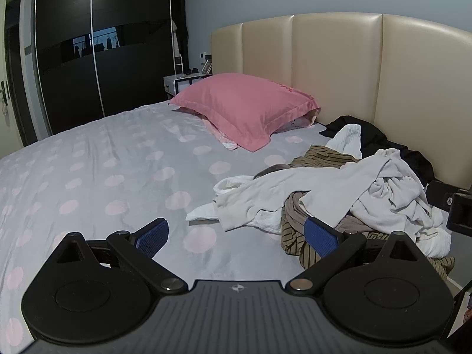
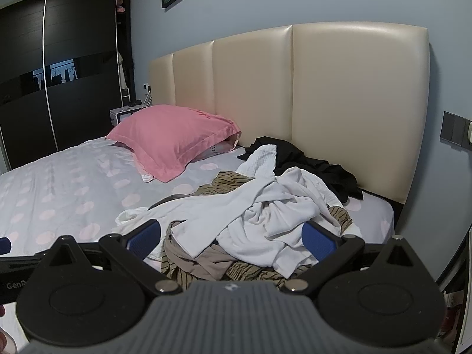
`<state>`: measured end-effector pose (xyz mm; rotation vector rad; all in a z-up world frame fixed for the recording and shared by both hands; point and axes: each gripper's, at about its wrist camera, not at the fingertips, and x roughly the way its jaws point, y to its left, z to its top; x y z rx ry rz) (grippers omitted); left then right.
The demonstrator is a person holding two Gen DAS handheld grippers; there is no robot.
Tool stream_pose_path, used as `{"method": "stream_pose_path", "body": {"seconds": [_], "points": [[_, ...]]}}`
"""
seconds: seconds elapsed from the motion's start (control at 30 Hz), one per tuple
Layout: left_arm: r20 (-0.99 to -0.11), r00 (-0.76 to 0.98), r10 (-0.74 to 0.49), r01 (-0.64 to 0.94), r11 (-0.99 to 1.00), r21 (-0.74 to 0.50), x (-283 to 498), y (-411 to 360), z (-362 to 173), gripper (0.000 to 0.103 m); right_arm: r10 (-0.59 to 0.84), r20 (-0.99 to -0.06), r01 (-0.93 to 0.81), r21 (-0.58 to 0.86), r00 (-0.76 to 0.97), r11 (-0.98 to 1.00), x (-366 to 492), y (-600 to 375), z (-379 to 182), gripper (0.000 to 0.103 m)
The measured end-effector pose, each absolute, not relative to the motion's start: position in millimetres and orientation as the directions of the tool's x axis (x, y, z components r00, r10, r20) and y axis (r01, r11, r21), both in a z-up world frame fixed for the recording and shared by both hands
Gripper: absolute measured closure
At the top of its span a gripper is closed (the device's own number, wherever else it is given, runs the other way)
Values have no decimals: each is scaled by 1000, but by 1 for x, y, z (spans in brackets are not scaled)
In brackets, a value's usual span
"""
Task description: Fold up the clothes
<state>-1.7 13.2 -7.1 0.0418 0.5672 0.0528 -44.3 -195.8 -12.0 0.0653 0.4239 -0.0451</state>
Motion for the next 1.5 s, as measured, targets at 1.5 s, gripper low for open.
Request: {"method": "stream_pose_path", "body": {"seconds": [1.5], "points": [[-558,828,58,-18,997,77,0,5,-9,3,-8,-434,43,71,901,997,-38,-199,-15,1]]}}
